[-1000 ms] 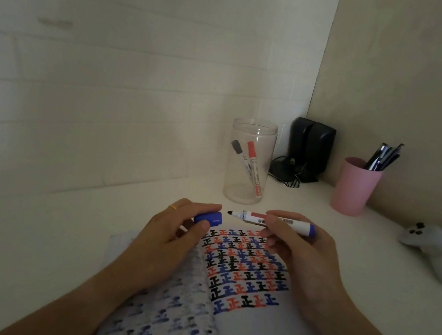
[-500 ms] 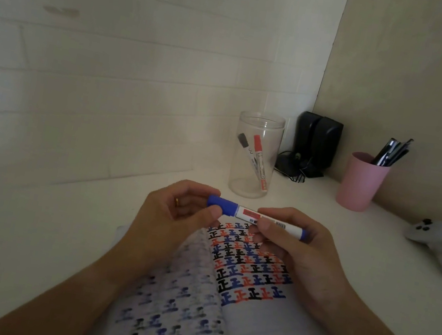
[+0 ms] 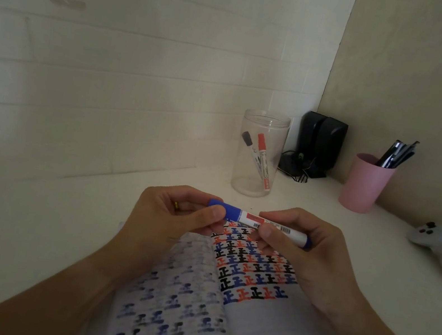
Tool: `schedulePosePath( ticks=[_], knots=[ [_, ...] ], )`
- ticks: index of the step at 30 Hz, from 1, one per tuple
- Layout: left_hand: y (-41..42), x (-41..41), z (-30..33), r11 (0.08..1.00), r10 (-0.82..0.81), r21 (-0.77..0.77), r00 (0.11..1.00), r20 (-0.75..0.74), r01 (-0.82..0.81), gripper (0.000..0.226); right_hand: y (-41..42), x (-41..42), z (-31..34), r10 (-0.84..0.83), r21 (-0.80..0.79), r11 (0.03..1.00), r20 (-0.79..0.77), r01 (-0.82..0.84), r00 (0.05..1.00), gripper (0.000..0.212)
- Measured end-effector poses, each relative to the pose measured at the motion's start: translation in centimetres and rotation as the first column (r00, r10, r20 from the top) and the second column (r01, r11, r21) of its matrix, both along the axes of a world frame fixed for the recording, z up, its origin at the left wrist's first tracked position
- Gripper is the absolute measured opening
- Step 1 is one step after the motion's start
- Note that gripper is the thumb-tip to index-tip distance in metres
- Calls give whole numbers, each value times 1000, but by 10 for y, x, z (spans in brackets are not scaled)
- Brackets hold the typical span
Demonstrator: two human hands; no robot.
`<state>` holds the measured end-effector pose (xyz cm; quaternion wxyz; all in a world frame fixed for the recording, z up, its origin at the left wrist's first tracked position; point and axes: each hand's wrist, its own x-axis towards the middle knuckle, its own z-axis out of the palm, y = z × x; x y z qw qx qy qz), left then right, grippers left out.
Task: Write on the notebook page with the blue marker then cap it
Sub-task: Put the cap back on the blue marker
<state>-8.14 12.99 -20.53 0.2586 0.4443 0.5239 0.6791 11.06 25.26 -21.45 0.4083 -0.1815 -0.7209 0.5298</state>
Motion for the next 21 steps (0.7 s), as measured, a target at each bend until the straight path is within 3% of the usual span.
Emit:
schedulePosePath(
  ticks=[17,21],
  knots=[
    [-1,-3,-2,993,-112,-50,989,-100,107,19,-8,-1,-2,28,-2,1000,-9,-28,1000,19],
    [1,0,-2,999,-38,25,986,-164,42,22,-8,-1,4,29,43,999,19,-30,999,24]
  ],
)
